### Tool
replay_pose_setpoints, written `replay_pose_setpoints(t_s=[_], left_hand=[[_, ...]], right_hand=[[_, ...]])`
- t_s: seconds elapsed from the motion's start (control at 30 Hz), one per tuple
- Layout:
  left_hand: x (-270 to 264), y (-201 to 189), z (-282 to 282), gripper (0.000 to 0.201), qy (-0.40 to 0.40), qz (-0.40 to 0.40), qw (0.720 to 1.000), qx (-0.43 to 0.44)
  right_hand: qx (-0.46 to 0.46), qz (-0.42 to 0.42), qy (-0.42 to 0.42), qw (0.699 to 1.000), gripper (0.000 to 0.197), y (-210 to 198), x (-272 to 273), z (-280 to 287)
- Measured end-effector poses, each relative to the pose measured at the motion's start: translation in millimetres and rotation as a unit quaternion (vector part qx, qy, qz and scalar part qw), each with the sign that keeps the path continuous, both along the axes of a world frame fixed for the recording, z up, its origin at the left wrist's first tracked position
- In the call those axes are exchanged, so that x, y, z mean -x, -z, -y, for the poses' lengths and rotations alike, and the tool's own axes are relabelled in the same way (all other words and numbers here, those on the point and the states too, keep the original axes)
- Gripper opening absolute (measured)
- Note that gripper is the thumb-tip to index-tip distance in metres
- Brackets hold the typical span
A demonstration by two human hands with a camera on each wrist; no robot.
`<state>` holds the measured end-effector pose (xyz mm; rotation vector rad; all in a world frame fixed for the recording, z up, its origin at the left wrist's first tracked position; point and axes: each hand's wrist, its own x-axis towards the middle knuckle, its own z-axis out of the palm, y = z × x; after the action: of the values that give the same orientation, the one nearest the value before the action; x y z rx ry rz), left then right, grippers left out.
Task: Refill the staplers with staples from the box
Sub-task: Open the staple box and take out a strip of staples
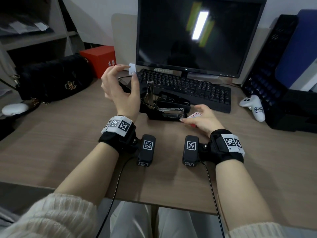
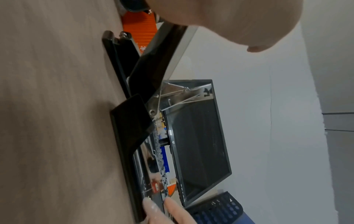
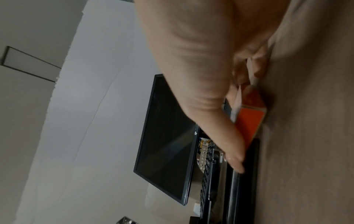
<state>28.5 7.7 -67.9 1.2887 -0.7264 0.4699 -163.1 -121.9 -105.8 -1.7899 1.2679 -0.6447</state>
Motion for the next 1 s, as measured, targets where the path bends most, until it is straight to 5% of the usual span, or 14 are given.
replay_pose_setpoints(t_s=[0.17,0.3,0.5,0.73,1.0], left_hand=[[9.0,-3.9,-3.0,0.017,0.024,0.016,1.0,-0.01],[19.8,-6.9,3.8,0.012,0.121,0.111,0.986,-0.041],[42.4,-6.1,21.7,0.021,0.302,-0.017,0.947,-0.109],[46.1,5.0,25.9,0.053,0.448,-0.188,0.856,-0.175],[61.0,1.8,19.1,0.038,0.548,-0.296,0.735,-0.268]], right_hand=[[0.036,0.068,0.017,0.997,0.09,-11.2,-3.2,-4.6],[0.056,0.101,0.015,0.993,0.087,-31.6,-9.7,-16.7],[0.063,0.116,0.018,0.991,0.087,-52.2,-27.2,-24.6],[0.058,0.126,0.054,0.989,0.081,-52.1,-33.6,-23.2],[0.1,0.097,0.064,0.988,0.069,-36.7,-42.5,-22.2]])
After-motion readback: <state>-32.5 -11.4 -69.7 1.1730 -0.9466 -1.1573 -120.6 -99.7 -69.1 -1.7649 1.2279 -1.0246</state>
